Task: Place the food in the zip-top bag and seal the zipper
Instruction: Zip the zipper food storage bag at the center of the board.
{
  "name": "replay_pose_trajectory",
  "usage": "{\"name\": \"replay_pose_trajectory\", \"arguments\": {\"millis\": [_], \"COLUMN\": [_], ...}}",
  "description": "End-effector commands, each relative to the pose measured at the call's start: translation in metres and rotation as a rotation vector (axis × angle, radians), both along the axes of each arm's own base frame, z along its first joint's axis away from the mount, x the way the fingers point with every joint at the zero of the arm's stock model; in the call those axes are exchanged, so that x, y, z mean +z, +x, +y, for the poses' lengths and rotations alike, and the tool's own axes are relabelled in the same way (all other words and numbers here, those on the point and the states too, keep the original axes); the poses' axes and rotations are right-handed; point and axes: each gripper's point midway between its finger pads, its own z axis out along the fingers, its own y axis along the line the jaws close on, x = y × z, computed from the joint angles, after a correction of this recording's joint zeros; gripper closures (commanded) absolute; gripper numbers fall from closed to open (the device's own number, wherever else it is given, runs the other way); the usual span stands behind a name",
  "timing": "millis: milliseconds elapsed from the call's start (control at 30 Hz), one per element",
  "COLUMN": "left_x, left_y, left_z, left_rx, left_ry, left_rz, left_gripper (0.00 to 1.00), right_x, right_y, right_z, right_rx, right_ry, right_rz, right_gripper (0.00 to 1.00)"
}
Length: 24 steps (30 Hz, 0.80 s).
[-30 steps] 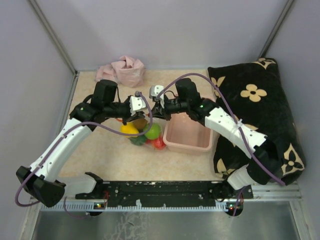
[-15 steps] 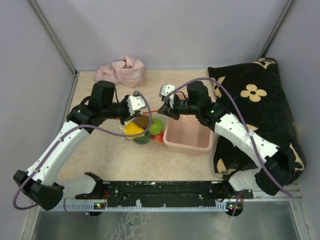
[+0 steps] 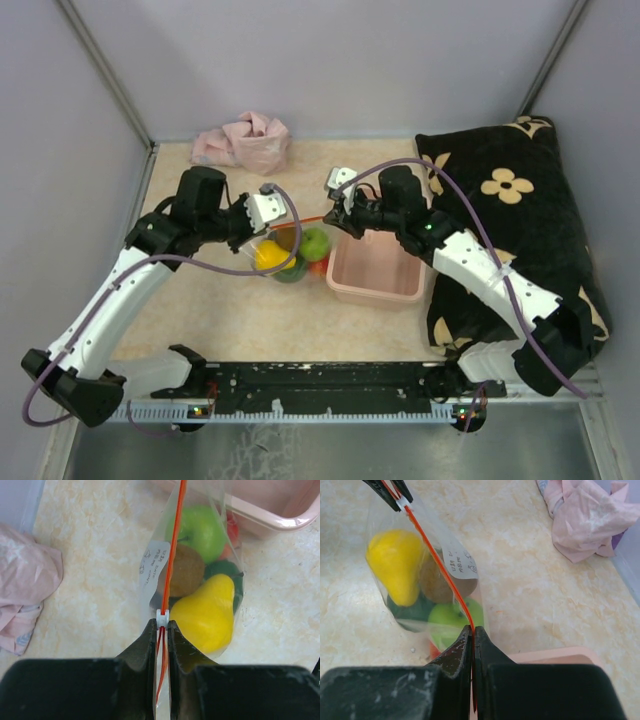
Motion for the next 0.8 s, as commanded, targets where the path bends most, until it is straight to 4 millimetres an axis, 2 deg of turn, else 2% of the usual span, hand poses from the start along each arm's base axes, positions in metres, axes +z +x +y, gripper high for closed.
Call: {"name": "replay_pose_trajectory", "arguments": {"millis": [0, 133, 467, 600, 767], "left_x": [0.007, 0.003, -0.006, -0.008, -0.008], "left_y": [-0.002, -0.006, -0.015, -0.019, -0.017], "left_z": [0.028, 0.044, 0.082, 0.097, 0.107], "left_rx": [0.108, 0.168, 0.294, 0.348, 0.419], "left_ry": [0.065, 0.105, 0.212, 0.249, 0.255], "left_rz": [-0.016, -0.016, -0.045, -0.055, -0.077], "left_gripper": [1.00, 1.00, 1.00, 1.00, 0.99], "right_x": [0.024, 0.024, 0.022, 0.022, 0.026], "right_y": [0.016, 0.024, 0.057, 0.061, 0.053], "right_z": [-0.013, -0.015, -0.026, -0.025, -0.014], "right_rx": [-0.092, -0.127, -0.298, -0.308, -0.236], "right_ry": [0.040, 0.040, 0.045, 0.052, 0.087], "right_rz": [-0.079, -0.083, -0.107, -0.106, -0.092], "right_gripper": [1.00, 1.00, 1.00, 1.00, 1.00]}}
